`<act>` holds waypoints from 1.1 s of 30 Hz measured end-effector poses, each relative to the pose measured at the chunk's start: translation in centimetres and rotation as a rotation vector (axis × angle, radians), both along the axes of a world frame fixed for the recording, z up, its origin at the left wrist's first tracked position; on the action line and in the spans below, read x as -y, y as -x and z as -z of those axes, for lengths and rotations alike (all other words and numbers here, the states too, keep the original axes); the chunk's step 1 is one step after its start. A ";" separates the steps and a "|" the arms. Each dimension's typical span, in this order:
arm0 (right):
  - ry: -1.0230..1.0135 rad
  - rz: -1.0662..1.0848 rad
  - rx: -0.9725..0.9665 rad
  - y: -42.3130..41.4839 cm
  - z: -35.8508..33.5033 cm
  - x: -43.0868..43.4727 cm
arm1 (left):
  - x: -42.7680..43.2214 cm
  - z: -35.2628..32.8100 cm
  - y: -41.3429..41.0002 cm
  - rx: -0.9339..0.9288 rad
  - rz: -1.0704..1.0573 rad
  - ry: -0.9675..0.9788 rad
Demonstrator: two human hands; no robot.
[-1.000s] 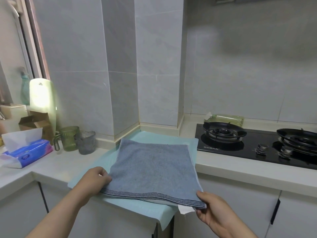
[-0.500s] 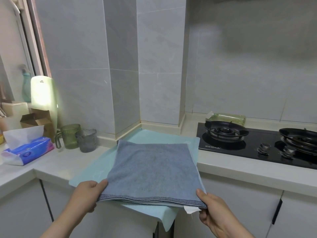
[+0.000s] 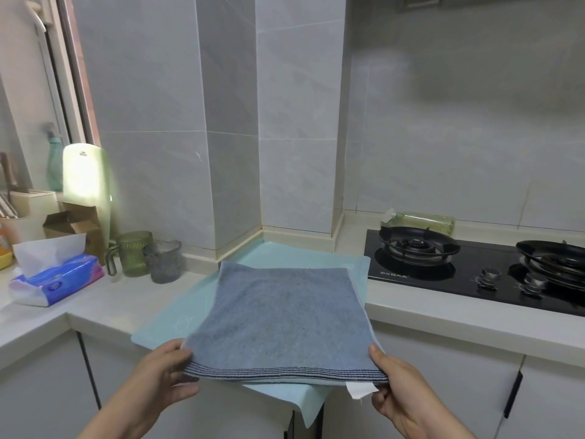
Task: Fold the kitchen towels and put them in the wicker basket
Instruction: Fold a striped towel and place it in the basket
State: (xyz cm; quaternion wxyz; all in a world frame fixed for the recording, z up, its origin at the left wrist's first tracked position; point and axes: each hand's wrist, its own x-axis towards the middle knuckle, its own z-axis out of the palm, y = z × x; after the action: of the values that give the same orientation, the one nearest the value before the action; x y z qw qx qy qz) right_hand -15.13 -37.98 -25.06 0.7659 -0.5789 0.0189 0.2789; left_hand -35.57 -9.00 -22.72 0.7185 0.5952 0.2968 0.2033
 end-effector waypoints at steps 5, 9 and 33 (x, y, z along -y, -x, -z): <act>-0.013 0.008 -0.043 -0.1 -0.1 0.1 | -0.1 1.4 -0.5 -0.081 -0.067 -0.113; -0.064 0.035 -0.056 -0.4 -0.8 0.1 | 0.3 1.2 -1.2 -0.070 -0.230 -0.202; -0.033 -0.108 0.202 -2.1 -7.1 0.2 | 1.1 -5.6 -0.4 0.013 -0.208 0.025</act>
State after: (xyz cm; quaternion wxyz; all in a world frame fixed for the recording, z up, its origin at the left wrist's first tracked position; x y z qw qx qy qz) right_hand -13.03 -38.14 -17.91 0.7573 -0.5916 -0.0942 0.2601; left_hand -35.15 -10.06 -17.14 0.7030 0.5508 0.3547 0.2768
